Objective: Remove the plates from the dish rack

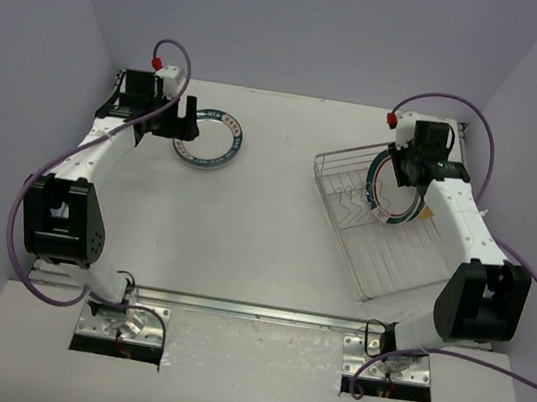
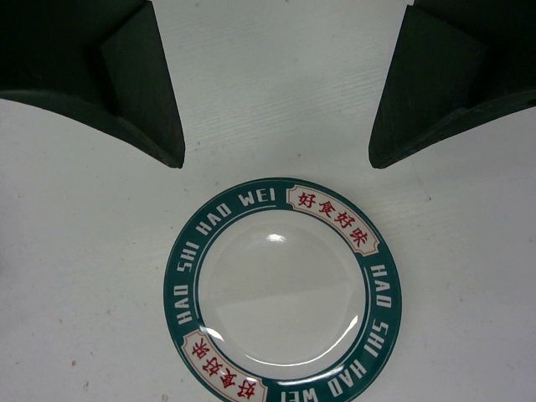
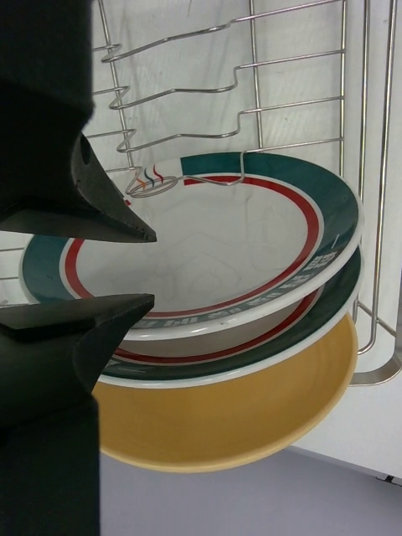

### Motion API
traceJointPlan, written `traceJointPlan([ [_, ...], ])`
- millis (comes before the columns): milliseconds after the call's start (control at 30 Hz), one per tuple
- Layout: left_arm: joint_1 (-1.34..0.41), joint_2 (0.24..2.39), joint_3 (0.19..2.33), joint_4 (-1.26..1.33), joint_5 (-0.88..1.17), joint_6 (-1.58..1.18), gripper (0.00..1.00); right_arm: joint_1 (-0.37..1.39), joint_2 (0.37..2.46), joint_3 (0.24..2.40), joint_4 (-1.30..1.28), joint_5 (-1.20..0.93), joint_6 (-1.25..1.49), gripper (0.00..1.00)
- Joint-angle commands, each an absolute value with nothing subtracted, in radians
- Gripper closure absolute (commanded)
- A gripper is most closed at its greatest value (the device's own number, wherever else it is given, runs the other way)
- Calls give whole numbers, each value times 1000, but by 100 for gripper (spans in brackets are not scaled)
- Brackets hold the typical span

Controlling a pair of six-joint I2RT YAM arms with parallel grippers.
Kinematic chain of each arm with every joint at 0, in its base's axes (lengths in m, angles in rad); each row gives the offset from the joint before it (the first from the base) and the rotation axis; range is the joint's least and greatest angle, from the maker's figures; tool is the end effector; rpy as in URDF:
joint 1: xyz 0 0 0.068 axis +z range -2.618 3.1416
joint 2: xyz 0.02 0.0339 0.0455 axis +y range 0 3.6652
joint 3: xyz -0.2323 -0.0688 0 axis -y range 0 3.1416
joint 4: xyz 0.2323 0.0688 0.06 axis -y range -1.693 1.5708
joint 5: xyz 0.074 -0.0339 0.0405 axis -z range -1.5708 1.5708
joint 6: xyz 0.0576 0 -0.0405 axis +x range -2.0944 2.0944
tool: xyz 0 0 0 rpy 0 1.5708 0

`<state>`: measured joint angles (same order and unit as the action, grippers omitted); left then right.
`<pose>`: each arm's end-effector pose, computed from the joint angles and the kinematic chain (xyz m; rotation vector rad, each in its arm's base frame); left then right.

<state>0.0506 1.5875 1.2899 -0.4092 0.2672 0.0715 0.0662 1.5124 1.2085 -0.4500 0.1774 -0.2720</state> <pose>0.3624 0.0031 0.2509 0.1632 2.2527 -0.2390 0.3413 0.0124 0.2437 -0.3035 2.3105 -0.3095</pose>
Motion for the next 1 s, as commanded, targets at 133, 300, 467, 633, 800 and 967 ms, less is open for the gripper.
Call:
traceJointPlan([
  [133,27,1555,1301,-362,279,64,10,51,1423,1340,-478,155,-260,67],
  [300,16,1558,1313,-362,280,58,10,51,1450,1339,-479,167,-279,67],
  [467,14,1548,1305,-364,271,67,9,51,1480,1306,-459,173,-289,67],
  [633,14,1537,1299,-367,262,78,9,48,1521,1288,-439,181,-304,67],
  [800,15,1534,1298,-367,265,77,9,46,1559,1272,-436,170,-308,69],
  [967,14,1531,1293,-368,267,74,9,46,1581,1273,-439,157,-307,81],
])
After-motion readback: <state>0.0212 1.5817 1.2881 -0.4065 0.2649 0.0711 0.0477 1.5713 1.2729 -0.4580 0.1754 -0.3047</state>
